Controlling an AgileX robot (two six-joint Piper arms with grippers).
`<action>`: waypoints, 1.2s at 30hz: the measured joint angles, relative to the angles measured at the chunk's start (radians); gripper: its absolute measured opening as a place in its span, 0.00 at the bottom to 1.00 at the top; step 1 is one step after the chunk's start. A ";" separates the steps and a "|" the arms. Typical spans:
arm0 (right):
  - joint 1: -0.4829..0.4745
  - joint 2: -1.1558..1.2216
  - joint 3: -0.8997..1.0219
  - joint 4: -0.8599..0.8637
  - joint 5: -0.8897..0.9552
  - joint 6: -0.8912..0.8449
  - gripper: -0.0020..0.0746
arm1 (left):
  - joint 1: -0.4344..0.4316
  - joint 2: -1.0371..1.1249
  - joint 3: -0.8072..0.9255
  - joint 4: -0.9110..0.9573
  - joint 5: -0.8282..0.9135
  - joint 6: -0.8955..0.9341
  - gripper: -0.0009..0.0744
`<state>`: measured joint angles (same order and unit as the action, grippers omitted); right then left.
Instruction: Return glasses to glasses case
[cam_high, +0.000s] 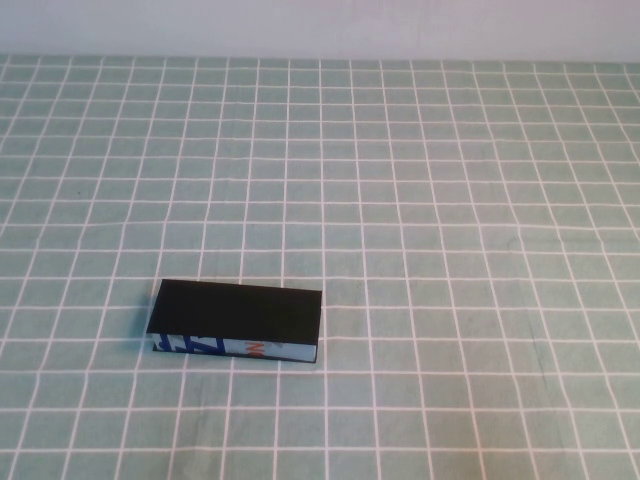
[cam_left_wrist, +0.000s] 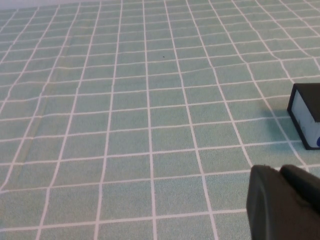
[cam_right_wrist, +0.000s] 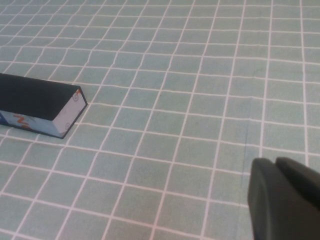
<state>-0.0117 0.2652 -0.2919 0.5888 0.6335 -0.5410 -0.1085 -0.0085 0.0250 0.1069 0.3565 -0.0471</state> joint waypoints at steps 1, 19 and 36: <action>0.000 0.000 0.000 0.000 0.000 0.000 0.01 | 0.000 0.000 0.000 0.000 0.000 0.000 0.01; 0.000 0.000 0.000 0.001 0.000 0.000 0.01 | 0.000 -0.002 0.000 0.000 0.002 0.000 0.01; -0.020 -0.148 0.002 -0.192 0.000 0.000 0.01 | 0.000 -0.002 0.000 0.002 0.002 0.000 0.01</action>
<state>-0.0316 0.1169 -0.2897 0.3968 0.6335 -0.5410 -0.1085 -0.0100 0.0250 0.1085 0.3589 -0.0471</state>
